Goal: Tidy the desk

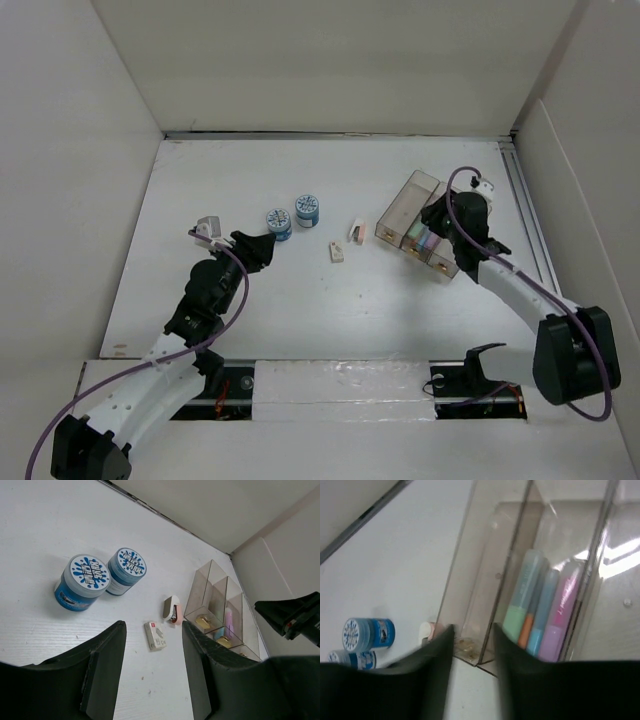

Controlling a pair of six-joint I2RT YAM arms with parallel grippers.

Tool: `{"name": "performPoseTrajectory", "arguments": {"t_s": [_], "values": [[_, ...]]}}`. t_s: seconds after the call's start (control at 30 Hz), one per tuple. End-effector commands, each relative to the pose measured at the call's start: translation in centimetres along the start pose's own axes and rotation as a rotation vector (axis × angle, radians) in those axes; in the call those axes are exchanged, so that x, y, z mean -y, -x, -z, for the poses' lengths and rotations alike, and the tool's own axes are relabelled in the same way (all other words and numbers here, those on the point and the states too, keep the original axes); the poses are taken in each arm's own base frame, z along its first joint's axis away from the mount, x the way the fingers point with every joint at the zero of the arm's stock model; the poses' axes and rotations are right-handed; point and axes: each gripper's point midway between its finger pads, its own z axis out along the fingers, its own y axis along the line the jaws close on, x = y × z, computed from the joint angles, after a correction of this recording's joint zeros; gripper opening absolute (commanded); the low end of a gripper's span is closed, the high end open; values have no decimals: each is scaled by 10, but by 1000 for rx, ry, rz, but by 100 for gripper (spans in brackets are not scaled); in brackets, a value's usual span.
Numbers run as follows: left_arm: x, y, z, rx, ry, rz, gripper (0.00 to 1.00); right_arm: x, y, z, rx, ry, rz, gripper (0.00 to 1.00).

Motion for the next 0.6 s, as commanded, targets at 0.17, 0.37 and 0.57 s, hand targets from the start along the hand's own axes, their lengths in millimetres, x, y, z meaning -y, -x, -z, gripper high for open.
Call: {"name": "performPoseTrajectory", "arguments": {"t_s": [0.17,0.37,0.57], "values": [[27,28,0,70,-77,4,44,-118,-68,32,-100,343,328,0],[26,27,0,67,-71,1,44,-134,-173,14,-340,334,476,58],[26,28,1,71,-74,4,44,-143,-208,2,-386,310,541,71]]}}
